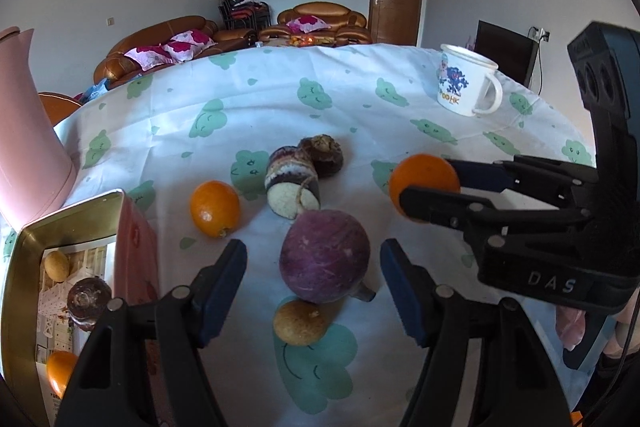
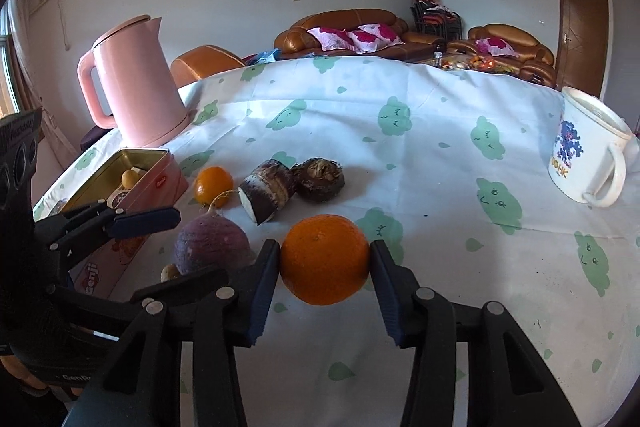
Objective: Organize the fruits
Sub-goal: 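Close the right gripper on the large orange while the left gripper grasps the purple beet, then lift the orange with the right gripper while the left gripper lifts the purple beet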
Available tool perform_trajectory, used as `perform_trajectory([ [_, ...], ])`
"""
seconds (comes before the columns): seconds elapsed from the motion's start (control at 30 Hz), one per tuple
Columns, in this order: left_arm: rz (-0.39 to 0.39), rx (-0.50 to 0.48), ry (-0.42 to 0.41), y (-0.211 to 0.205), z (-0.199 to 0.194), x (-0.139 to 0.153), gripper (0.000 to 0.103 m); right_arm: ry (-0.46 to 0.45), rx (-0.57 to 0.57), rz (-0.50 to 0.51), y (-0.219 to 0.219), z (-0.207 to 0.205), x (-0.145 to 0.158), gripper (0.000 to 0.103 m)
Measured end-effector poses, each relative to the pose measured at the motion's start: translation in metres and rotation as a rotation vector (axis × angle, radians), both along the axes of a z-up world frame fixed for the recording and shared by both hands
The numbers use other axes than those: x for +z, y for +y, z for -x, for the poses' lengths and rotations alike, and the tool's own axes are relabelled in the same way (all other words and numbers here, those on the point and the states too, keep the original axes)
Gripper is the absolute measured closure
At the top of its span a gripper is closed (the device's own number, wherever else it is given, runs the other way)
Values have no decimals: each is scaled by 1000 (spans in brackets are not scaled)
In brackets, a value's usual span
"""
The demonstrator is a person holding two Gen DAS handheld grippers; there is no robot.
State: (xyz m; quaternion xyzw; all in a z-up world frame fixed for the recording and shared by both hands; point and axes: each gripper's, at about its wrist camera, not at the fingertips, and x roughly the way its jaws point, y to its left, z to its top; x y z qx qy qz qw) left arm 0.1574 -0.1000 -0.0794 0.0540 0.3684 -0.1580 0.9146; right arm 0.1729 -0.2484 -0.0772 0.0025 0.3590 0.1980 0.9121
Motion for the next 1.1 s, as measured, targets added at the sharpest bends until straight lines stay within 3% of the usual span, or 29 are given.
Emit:
perform_trajectory([
  [0.03, -4, 0, 7, -1, -2, -1, 33, 0, -5, -9, -2, -1, 1, 55],
  [0.1, -4, -12, 27, -4, -5, -4, 47, -1, -10, -12, -3, -1, 1, 55],
  [0.17, 9, -16, 32, -3, -6, -4, 52, -7, -10, -11, -3, 0, 2, 55],
  [1.1, 33, 66, -187, 11, 22, 21, 52, -130, 10, -44, -7, 21, 15, 55],
])
